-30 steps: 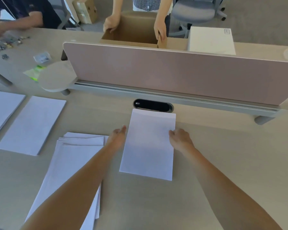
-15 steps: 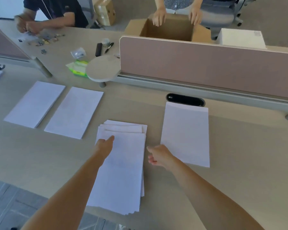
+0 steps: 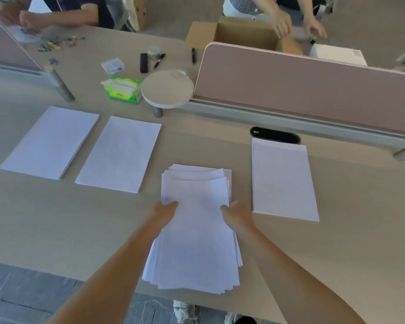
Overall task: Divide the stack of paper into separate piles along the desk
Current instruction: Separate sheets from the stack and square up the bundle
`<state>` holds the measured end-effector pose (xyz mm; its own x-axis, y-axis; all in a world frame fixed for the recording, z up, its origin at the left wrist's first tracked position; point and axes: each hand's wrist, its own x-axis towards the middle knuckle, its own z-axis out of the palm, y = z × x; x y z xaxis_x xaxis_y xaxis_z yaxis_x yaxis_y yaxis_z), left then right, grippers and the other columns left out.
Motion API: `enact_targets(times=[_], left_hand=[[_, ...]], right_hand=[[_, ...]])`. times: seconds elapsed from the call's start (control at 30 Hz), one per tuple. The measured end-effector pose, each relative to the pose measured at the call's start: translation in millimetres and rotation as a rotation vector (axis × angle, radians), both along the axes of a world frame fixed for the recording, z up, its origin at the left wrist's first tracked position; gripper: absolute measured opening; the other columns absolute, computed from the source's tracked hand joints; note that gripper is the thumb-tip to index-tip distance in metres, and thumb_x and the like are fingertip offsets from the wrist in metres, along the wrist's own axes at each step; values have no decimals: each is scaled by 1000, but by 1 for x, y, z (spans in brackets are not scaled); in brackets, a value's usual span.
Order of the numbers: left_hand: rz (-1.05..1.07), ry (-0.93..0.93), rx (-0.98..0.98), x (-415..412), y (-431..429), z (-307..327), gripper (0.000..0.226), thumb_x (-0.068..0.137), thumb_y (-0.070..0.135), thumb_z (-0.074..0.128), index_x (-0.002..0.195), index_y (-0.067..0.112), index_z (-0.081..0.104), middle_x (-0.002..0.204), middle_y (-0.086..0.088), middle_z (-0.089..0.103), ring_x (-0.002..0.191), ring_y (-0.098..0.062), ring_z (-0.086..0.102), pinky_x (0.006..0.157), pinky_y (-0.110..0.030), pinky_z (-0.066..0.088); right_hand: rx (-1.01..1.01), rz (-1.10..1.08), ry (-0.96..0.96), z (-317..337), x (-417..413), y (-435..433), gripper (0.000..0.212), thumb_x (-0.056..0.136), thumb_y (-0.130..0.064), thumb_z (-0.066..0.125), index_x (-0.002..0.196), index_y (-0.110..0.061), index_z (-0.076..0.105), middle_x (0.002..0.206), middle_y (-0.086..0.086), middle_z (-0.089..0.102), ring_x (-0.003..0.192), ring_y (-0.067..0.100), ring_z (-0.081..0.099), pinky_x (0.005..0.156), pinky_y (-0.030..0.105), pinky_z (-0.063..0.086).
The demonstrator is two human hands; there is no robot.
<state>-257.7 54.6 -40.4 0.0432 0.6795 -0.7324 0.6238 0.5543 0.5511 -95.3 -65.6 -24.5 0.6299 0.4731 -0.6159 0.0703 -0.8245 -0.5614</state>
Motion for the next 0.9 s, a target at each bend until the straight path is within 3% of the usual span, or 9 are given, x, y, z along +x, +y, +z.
enact_targets(times=[0.1, 0.2, 0.33, 0.43, 0.53, 0.63, 0.7, 0.77, 0.9], left_hand=[[-38, 31, -5, -4, 3, -4, 59, 94, 23, 59, 142, -4, 36, 141, -18, 46, 129, -32, 48, 88, -31, 36], [-70, 51, 9, -8, 4, -9, 56, 92, 25, 61, 137, -1, 42, 126, -12, 51, 121, -32, 53, 97, -35, 42], [-88, 52, 28, -9, 4, -9, 51, 91, 22, 61, 133, 0, 44, 111, -8, 47, 103, -26, 52, 90, -33, 42], [-76, 50, 21, -12, 6, -8, 65, 90, 28, 62, 142, 0, 36, 135, -14, 48, 122, -30, 52, 103, -37, 43], [-67, 48, 15, -13, 9, -10, 65, 88, 30, 63, 141, 2, 38, 139, -15, 48, 124, -31, 53, 104, -42, 44], [-75, 51, 16, -13, 11, -14, 64, 90, 30, 62, 142, 1, 38, 137, -14, 48, 123, -31, 53, 101, -37, 45], [-71, 49, 8, -13, 13, -18, 65, 90, 30, 62, 142, 1, 37, 129, -13, 49, 120, -30, 54, 97, -38, 46], [-67, 47, 9, -14, 14, -18, 58, 88, 31, 62, 134, 1, 45, 113, -10, 52, 107, -29, 59, 89, -36, 48], [-88, 43, 0, -15, 18, -17, 45, 86, 31, 62, 119, 2, 55, 105, -11, 60, 96, -29, 64, 77, -34, 49]], right_hand=[[-16, 42, -136, 0, -16, 3, 19, 76, -31, 47, 77, -12, 51, 74, 0, 52, 73, 22, 56, 53, 23, 42], [6, 95, -151, -7, -30, 6, 41, 80, -34, 50, 111, -9, 55, 106, 6, 59, 100, 30, 60, 72, 34, 52], [131, 2, -12, -11, -41, 9, 33, 89, -22, 57, 116, -17, 40, 103, 1, 59, 79, 21, 63, 51, 25, 42], [141, -270, 197, -20, -36, 13, 17, 86, -17, 59, 102, -13, 55, 88, 3, 63, 64, 17, 57, 51, 23, 40], [116, -194, 231, -24, -28, 12, 13, 85, -8, 52, 82, -18, 60, 77, 3, 62, 59, 17, 52, 54, 23, 39], [70, -23, 151, -23, -29, 14, 15, 87, -13, 50, 93, -19, 63, 96, 4, 66, 78, 21, 60, 62, 25, 45], [-20, 115, -30, -24, -33, 17, 26, 91, -20, 48, 114, -17, 62, 119, 6, 58, 111, 27, 54, 86, 28, 45], [-45, 120, -108, -24, -39, 19, 34, 92, -23, 46, 122, -14, 59, 128, 9, 56, 123, 32, 48, 103, 34, 42], [-28, 10, -57, -18, -43, 24, 40, 88, -17, 44, 125, -7, 58, 130, 16, 53, 119, 35, 52, 96, 42, 52]])
